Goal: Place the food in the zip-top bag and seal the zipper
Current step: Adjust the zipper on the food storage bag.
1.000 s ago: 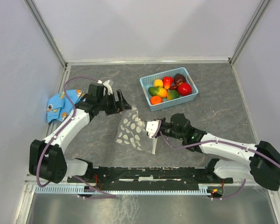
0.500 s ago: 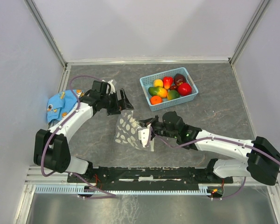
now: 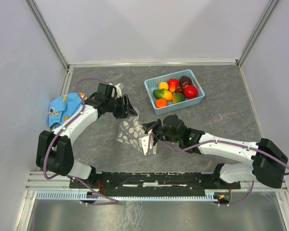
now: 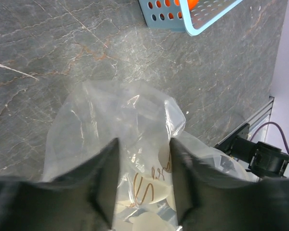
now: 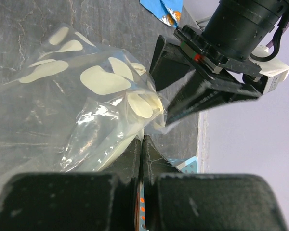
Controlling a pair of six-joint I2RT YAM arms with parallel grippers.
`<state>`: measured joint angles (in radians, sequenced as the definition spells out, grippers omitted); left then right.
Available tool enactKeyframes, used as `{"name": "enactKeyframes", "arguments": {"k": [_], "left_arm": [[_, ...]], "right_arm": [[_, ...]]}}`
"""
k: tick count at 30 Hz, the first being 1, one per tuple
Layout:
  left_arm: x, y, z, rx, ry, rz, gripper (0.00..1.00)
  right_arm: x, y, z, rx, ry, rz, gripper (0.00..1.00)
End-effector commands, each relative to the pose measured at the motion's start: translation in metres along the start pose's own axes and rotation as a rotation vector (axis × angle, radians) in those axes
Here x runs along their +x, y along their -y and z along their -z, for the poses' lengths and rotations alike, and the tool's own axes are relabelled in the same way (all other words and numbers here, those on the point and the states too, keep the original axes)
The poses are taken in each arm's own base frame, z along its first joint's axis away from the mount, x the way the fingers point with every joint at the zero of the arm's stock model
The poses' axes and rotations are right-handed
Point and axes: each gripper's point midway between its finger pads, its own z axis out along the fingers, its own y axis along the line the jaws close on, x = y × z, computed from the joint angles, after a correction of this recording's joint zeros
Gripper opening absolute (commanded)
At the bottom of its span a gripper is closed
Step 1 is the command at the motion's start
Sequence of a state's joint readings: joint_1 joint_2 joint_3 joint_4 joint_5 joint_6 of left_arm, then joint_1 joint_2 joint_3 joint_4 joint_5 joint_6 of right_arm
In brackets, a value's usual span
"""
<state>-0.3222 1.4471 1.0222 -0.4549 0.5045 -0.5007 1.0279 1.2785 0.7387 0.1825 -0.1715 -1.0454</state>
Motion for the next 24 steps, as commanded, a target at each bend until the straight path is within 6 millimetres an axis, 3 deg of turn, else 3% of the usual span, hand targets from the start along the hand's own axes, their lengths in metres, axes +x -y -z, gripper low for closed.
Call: {"name": "enactKeyframes", "arguments": {"k": [1,3,4,11,24], "left_arm": [[-0.009,0.016,0.003,0.072,0.019,-0.081,0.32],[-0.008,0.016,0.002,0.073,0.017,-0.082,0.09],[-0.008,0.015,0.002,0.071,0.018,-0.082,0.03],[-0.02,0.006,0.014,-0.01,0.111,-0.098,0.03],[-0.037,-0.038,0.043,-0.17,0.272,0.005,0.03]], "right_arm": [[-0.01,0.023,0.001,0.058,0.004,0.029,0.02],[-0.009,0.024,0.002,0.066,0.001,0.03,0.02],[-0.008,0.024,0.002,0.072,-0.003,0.029,0.02],[0.002,0.029,0.01,0.154,-0.037,0.011,0.02],[0.01,0.058,0.052,0.507,-0.011,-0.122,0.02]]}}
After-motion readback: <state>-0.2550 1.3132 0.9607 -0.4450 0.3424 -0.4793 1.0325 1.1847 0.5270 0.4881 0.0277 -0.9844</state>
